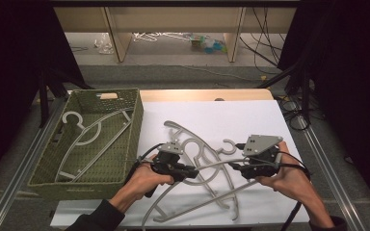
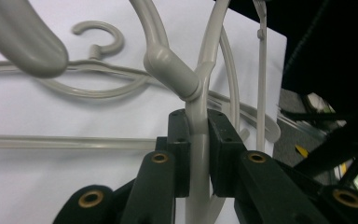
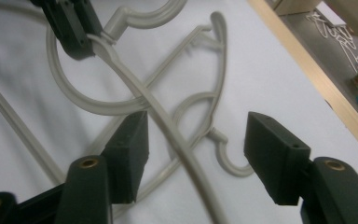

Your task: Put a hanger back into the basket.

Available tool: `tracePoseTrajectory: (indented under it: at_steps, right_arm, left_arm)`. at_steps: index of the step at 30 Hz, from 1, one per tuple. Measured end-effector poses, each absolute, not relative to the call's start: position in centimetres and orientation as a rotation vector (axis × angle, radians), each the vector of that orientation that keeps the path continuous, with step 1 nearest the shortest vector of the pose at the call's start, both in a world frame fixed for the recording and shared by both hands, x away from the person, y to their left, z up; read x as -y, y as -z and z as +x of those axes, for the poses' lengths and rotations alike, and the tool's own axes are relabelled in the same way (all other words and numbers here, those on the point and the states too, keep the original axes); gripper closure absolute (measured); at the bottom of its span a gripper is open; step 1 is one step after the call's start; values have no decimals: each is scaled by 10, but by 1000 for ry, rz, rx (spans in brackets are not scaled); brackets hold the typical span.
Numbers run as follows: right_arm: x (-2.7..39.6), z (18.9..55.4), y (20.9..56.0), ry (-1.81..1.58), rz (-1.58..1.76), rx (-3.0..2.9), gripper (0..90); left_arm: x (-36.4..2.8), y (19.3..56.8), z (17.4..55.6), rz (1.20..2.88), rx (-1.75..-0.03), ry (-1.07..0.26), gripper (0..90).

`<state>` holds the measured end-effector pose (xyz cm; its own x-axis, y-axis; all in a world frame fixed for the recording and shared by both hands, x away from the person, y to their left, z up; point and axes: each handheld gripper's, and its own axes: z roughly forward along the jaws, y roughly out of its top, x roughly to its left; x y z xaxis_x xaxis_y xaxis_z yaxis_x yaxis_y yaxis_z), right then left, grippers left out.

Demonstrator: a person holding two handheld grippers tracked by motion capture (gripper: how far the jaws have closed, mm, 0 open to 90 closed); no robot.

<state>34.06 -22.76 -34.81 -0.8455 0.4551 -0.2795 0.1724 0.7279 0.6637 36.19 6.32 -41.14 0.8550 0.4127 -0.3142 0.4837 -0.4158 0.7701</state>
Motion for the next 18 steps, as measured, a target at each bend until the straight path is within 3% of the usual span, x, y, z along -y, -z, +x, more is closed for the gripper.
tracePoseTrajectory:
  at_steps: [6,18]
  right_arm:
    - [236,330,339,-1070,626,-2418,320]
    - [236,307,354,-1085,621,-2477,296]
  left_arm:
    - [-85,398,364,1998,-744,42,804]
    - [-109,368,364,1890,-807,-59,804]
